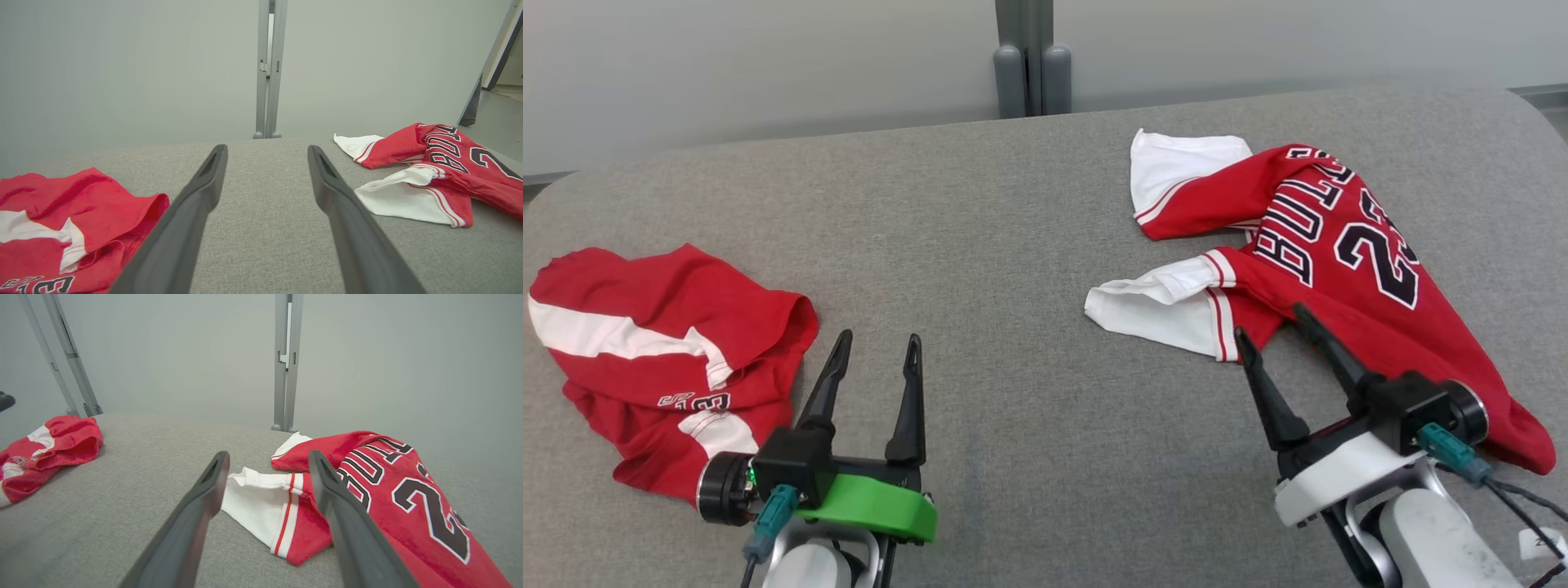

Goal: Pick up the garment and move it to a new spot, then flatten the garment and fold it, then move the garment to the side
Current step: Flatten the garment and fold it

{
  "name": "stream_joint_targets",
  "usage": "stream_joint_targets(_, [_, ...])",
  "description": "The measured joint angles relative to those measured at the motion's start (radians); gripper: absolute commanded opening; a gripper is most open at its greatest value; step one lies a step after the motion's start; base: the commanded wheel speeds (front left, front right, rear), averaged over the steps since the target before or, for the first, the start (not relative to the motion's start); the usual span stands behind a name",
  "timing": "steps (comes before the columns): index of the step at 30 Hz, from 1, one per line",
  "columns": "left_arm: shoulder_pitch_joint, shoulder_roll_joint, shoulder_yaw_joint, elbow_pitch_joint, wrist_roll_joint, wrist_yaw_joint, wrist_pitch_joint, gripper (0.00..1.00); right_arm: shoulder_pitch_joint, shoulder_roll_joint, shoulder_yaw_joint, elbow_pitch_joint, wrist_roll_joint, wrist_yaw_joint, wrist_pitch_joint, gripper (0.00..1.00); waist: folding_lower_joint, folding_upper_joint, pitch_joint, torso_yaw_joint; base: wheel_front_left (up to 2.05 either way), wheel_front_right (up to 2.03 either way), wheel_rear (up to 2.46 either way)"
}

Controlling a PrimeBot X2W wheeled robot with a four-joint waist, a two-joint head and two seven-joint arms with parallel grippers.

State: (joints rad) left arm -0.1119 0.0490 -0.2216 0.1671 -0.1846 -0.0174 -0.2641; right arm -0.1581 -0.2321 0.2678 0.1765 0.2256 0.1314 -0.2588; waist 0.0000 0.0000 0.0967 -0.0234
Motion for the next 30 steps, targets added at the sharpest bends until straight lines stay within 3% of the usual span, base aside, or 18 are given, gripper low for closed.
stream_joint_targets(8, [0.022,0.0,-0.023,-0.005,0.0,0.001,0.0,1.0,0.005,0.037,0.023,0.045,-0.091,0.0,-0.004,1.0,0.0,0.0,-0.004,0.051,0.0,0.0,0.0])
stream_joint_targets(16, [0.021,0.0,-0.035,-0.011,-0.005,0.004,0.0,1.0,-0.02,0.044,-0.047,0.077,-0.151,0.0,-0.004,1.0,0.0,0.0,0.016,0.098,0.0,0.0,0.0])
stream_joint_targets(23, [-0.009,0.0,-0.054,-0.011,-0.008,0.003,0.0,1.0,-0.141,0.018,-0.05,0.213,-0.298,0.0,0.014,1.0,0.0,0.0,0.063,0.133,0.0,0.0,0.0])
stream_joint_targets(30, [-0.042,0.0,-0.087,-0.009,-0.031,0.004,0.0,1.0,-0.265,-0.026,-0.017,0.377,-0.371,0.0,0.074,1.0,0.0,0.0,0.109,0.187,0.0,0.0,0.0])
